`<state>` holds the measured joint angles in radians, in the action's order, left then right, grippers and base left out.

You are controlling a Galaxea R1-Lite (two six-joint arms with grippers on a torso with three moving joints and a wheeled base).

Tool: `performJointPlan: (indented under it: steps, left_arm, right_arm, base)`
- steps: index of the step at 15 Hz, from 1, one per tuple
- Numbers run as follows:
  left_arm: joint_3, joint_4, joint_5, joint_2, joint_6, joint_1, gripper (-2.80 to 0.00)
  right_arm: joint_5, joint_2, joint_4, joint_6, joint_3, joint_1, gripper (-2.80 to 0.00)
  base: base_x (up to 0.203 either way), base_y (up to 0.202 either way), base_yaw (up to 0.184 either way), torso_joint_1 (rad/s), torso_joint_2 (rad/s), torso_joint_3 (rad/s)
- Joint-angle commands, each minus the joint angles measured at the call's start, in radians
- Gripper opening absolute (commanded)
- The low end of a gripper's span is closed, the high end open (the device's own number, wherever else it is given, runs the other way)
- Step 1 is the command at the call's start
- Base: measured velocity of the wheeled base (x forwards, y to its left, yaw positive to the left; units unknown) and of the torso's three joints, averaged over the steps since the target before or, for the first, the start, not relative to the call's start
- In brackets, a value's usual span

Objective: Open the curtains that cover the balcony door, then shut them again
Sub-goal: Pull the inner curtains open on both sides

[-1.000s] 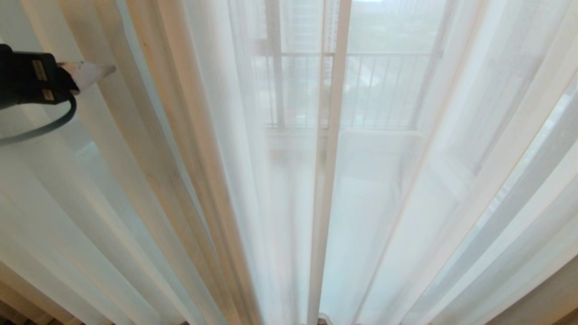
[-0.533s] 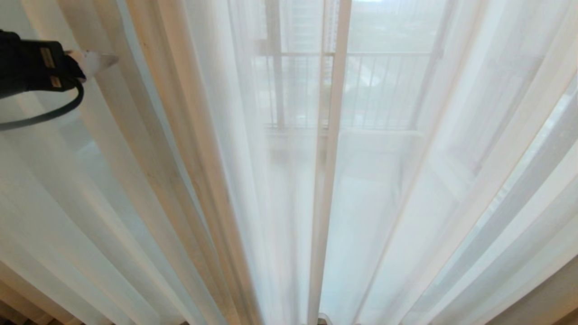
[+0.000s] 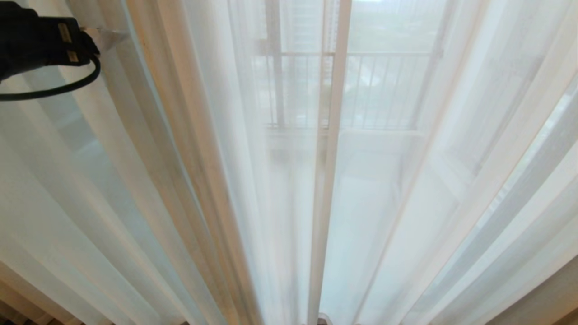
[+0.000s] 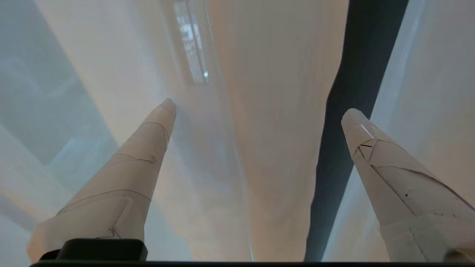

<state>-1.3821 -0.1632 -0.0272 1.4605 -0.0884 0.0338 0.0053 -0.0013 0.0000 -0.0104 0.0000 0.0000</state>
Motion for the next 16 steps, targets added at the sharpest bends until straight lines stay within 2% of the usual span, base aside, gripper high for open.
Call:
performJointPlan:
  steps: [1, 5, 9, 16]
  left_arm:
    - [-0.018, -0.025, 0.0, 0.05, -0.002, 0.01, 0.0]
    - [-0.017, -0.029, -0.009, 0.097, -0.001, 0.01, 0.0]
    - [-0.045, -0.032, -0.102, 0.151, -0.001, 0.008, 0.0]
    - [-0.095, -0.061, -0.171, 0.21, -0.001, -0.009, 0.0]
  right_arm:
    - [0.001, 0.001, 0.0, 0.0, 0.0, 0.0, -2.8]
    - [0.001, 0.001, 0.0, 0.0, 0.0, 0.0, -2.8]
    - [0.001, 0.001, 0.0, 0.0, 0.0, 0.0, -2.8]
    - [0.001, 0.001, 0.0, 0.0, 0.0, 0.0, -2.8]
  base:
    - [0.0, 0.0, 0.0, 0.0, 0.0, 0.0]
    - [0.0, 0.0, 0.0, 0.0, 0.0, 0.0]
    - [0.0, 0.0, 0.0, 0.0, 0.0, 0.0]
    - [0.0, 0.0, 0.0, 0.0, 0.0, 0.0]
